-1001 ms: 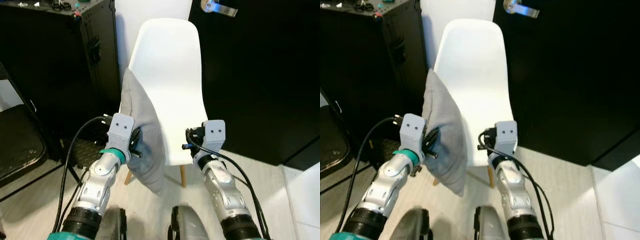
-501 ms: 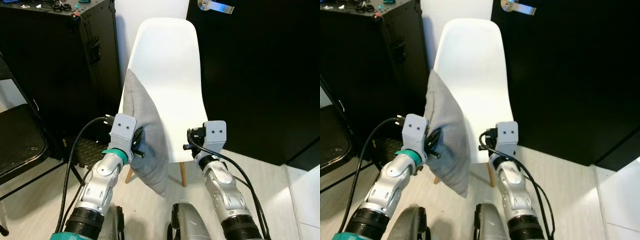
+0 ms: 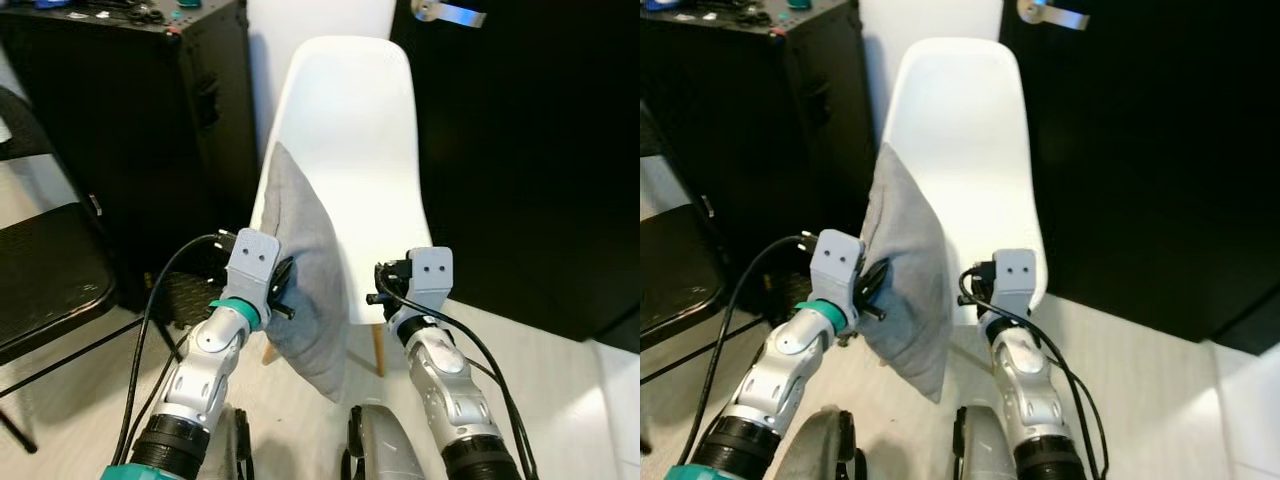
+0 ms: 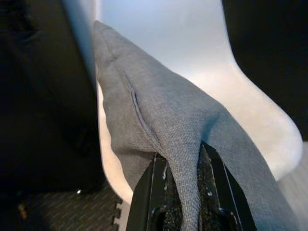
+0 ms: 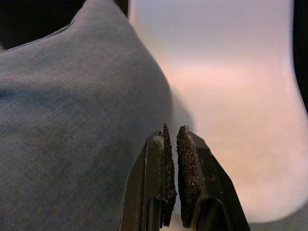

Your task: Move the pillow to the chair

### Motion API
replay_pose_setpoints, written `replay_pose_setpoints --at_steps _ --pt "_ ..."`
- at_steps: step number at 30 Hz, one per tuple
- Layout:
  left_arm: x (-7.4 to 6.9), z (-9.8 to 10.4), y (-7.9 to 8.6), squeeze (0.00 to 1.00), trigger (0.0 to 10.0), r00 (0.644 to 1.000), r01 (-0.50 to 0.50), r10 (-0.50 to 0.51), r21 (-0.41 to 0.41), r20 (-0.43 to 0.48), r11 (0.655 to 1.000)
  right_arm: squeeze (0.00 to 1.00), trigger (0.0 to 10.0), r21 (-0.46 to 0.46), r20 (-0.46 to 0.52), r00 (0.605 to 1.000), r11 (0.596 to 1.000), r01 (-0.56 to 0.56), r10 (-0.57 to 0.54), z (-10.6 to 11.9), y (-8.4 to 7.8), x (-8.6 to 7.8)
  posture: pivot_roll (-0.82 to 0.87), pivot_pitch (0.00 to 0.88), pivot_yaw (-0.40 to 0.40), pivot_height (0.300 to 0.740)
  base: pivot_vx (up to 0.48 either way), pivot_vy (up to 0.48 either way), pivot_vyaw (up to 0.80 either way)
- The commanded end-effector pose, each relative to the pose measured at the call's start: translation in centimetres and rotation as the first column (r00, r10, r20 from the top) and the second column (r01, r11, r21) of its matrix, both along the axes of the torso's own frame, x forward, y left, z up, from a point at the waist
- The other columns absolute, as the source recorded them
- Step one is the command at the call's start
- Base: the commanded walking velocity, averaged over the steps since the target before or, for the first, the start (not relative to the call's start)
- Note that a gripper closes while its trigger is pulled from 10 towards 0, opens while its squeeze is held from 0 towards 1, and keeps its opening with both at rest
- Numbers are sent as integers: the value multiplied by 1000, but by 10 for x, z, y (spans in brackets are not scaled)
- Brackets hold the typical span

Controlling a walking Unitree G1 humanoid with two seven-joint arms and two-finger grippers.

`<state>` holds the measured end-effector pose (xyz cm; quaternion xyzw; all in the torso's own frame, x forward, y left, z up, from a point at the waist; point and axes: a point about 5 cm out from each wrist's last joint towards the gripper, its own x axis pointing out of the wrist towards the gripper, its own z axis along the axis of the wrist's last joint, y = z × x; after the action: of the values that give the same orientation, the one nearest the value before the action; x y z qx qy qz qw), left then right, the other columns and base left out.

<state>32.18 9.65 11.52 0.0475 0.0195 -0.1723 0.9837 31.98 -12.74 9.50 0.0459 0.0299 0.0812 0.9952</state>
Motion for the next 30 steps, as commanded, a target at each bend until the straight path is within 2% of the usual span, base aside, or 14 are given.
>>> replay_pose_setpoints --at_steps 1,21,25,30 --pt "2 13 -3 0 10000 997 19 -19 -2 70 1000 0 10000 2 -2 1000 1000 8 -8 -2 -1 -2 44 39 19 620 0 0 0" --pt "3 15 -4 0 10000 997 30 -30 3 74 1000 0 10000 -2 -2 1000 1000 10 -10 -2 0 -3 46 32 26 620 0 0 0" --pt "7 20 -8 0 10000 995 50 -49 -17 90 999 0 10000 -5 -9 1000 1000 18 -18 -3 -3 -2 44 40 26 620 0 0 0" --pt "19 37 -25 0 10000 983 149 -137 -97 126 984 0 10000 -21 -16 1000 1000 16 -17 -3 -3 0 40 72 34 628 0 0 0"
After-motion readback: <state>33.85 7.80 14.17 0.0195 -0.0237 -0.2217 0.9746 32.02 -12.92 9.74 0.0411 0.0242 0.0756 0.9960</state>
